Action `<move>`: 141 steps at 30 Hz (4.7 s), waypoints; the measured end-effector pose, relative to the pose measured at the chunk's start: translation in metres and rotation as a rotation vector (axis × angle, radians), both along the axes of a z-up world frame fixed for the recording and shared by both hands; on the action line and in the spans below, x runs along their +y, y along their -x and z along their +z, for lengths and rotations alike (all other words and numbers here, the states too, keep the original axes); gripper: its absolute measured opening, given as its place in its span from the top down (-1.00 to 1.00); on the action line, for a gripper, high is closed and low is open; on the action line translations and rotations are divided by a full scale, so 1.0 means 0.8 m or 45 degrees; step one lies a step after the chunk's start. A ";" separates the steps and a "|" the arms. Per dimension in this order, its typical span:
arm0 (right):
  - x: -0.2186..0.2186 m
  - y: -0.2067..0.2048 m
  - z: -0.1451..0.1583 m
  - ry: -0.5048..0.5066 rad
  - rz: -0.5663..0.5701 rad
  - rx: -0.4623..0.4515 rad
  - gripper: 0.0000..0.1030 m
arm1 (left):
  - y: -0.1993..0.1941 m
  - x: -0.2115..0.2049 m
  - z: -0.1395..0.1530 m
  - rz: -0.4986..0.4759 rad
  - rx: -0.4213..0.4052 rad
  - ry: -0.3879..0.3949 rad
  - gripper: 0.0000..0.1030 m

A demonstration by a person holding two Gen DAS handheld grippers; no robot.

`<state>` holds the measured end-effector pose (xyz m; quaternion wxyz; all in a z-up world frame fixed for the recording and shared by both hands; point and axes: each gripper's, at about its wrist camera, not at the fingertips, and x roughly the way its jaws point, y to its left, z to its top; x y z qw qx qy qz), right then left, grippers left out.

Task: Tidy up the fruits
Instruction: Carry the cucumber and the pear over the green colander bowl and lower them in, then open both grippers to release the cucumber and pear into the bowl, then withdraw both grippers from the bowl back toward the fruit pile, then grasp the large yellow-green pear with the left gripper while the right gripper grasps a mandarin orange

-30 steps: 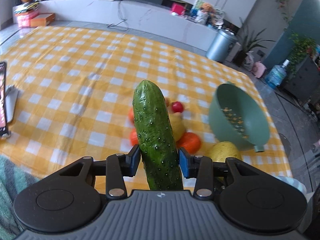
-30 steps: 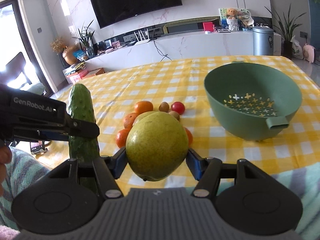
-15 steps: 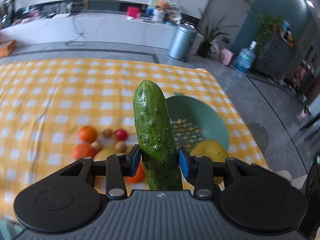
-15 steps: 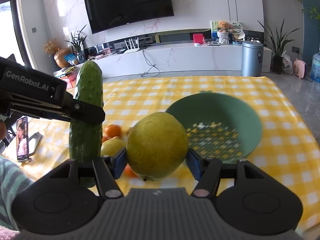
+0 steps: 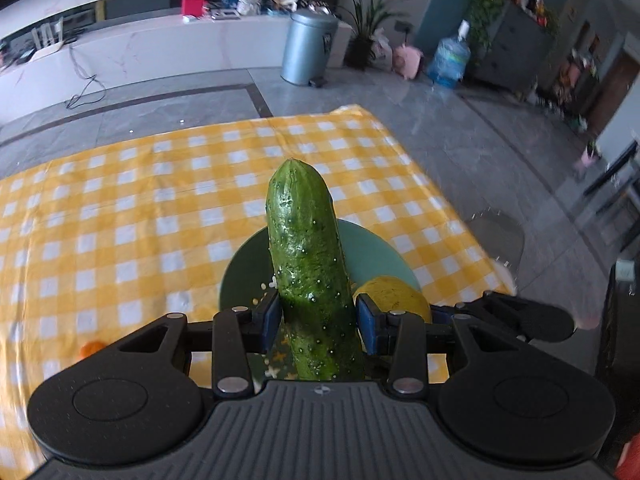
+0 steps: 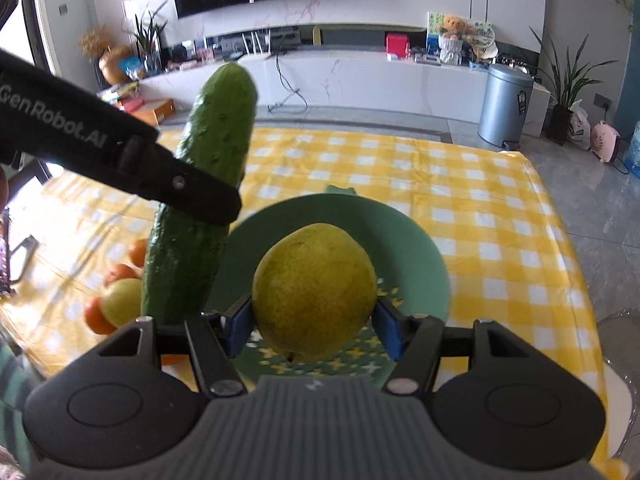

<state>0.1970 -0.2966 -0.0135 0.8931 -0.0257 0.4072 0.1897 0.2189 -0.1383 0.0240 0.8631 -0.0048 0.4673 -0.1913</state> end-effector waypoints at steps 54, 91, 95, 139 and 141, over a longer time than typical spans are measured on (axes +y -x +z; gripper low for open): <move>0.016 -0.089 -0.045 0.230 0.268 0.237 -0.28 | -0.053 -0.017 -0.086 -0.116 0.118 -0.237 -0.21; 0.097 0.127 -0.005 -0.309 -0.295 -0.062 -0.46 | 0.157 0.171 -0.004 0.186 -0.218 -0.205 -0.22; 0.115 0.135 -0.021 -0.272 -0.263 -0.092 -0.45 | 0.168 0.181 -0.021 0.176 -0.234 -0.183 -0.22; 0.206 0.071 -0.105 0.066 -0.108 -0.040 0.12 | 0.112 0.175 -0.123 -0.067 -0.142 -0.263 -0.20; 0.204 0.073 -0.105 0.057 -0.112 -0.033 0.13 | 0.111 0.173 -0.123 -0.070 -0.144 -0.264 -0.21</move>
